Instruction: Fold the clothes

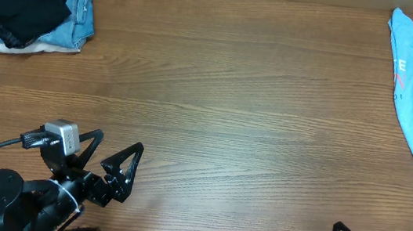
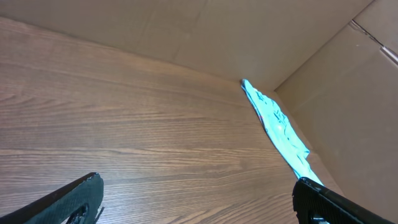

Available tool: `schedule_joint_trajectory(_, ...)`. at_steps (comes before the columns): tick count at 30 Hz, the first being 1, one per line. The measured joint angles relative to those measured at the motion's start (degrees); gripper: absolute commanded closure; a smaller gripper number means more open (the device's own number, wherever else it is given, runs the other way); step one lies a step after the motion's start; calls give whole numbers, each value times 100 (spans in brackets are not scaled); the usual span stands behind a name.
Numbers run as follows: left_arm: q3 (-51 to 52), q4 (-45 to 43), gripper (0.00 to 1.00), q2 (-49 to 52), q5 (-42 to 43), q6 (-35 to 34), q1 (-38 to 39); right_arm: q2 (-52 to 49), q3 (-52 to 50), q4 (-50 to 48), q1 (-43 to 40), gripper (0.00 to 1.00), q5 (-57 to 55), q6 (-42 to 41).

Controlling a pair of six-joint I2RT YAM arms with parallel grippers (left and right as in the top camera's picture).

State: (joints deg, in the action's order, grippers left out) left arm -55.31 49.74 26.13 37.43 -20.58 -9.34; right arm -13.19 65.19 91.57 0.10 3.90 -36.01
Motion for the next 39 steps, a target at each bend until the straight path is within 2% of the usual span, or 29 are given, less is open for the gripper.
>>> schedule_joint_trajectory(3,0,0,0,0,2,0,0,0,-2,-179,0,0,-234,0)
schedule_joint_trajectory(10,9,0,0,0,-11,0,0,28,-315,-2319,0,0,-549,114)
schedule_joint_trajectory(14,24,2,0,0,-15,0,0,256,-1123,-3423,0,0,-629,542)
schedule_joint_trajectory(21,35,0,0,0,-17,2,0,861,-3115,-5836,0,0,-505,1541)
schedule_joint_trajectory(28,42,0,0,0,-20,2,0,1185,-4813,-7840,59,0,-96,1958)
schedule_joint_trajectory(39,44,0,0,0,-20,2,0,1235,-6124,-9650,225,0,52,2068)
